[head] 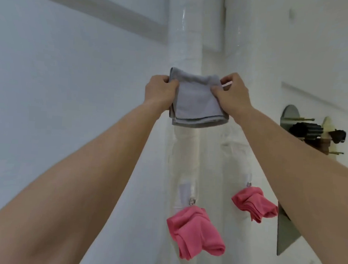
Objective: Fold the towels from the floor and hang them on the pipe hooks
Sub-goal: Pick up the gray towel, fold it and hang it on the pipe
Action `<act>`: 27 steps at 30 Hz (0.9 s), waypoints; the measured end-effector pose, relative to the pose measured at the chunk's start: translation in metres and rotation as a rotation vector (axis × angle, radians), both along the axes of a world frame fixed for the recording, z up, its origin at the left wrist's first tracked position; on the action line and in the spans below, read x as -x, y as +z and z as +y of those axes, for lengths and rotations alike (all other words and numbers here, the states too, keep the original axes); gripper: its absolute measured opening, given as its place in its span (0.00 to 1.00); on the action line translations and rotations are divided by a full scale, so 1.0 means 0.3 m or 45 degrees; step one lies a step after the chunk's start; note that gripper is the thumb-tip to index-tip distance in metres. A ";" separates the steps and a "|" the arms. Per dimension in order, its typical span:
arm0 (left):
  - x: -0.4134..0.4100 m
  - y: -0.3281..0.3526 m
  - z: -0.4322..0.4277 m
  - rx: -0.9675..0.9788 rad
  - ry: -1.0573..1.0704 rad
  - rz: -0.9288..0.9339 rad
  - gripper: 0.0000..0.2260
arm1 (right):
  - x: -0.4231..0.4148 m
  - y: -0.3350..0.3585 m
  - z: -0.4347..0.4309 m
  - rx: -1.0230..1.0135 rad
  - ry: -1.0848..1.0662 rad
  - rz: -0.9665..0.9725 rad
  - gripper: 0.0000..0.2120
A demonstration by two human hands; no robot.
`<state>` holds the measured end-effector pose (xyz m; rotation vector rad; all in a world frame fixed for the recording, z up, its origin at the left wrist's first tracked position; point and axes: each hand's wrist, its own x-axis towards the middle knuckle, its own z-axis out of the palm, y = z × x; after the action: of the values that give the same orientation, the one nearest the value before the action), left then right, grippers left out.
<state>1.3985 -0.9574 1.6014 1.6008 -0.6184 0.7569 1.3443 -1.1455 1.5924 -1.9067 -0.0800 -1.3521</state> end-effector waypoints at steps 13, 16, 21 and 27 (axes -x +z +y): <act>-0.168 -0.155 -0.039 0.214 -0.298 0.351 0.10 | -0.244 -0.111 -0.145 -0.329 0.556 0.394 0.10; -0.146 -0.147 -0.043 0.158 -0.199 0.334 0.08 | -0.228 -0.119 -0.152 -0.345 0.605 0.370 0.09; -0.139 -0.137 -0.039 -0.048 0.134 -0.194 0.16 | -0.203 -0.107 -0.182 -0.204 0.596 0.012 0.15; -0.146 -0.147 -0.026 -0.439 0.309 -0.603 0.16 | -0.132 -0.101 -0.148 0.072 0.675 0.197 0.14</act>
<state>1.4422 -0.9652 1.5574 1.8441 -0.9440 1.2849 1.3840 -1.1900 1.5622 -1.8532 -0.5128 -0.8506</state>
